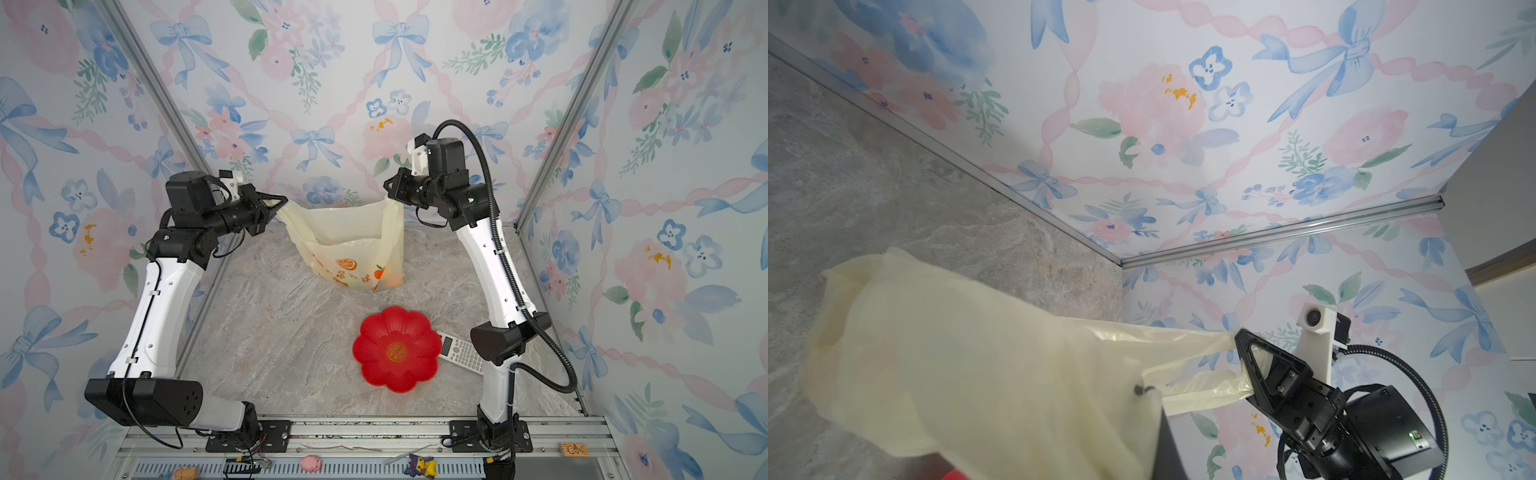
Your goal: Place the fruits into the plastic bag
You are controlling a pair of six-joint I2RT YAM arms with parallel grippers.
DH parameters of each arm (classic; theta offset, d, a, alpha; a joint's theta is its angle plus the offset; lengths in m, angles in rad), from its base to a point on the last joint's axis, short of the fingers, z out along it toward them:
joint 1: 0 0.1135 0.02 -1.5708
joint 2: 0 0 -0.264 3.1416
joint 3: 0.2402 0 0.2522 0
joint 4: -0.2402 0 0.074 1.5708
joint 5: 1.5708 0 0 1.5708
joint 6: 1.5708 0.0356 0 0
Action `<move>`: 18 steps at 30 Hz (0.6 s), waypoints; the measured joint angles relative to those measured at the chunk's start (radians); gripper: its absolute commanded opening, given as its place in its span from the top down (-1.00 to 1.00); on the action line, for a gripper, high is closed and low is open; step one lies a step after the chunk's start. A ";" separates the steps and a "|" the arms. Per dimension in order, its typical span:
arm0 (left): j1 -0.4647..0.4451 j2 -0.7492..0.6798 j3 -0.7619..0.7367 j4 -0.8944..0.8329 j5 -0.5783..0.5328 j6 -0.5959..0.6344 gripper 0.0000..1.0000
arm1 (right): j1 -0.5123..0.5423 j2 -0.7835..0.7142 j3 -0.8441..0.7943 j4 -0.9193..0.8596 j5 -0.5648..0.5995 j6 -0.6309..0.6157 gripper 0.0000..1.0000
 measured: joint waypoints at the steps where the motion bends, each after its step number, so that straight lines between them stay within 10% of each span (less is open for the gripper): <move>1: -0.011 0.003 0.003 -0.002 -0.007 0.004 1.00 | -0.003 -0.016 -0.024 -0.003 0.002 -0.002 1.00; 18: -0.219 0.118 0.079 -0.008 -0.070 0.051 1.00 | -0.063 -0.041 -0.135 0.012 -0.021 -0.007 1.00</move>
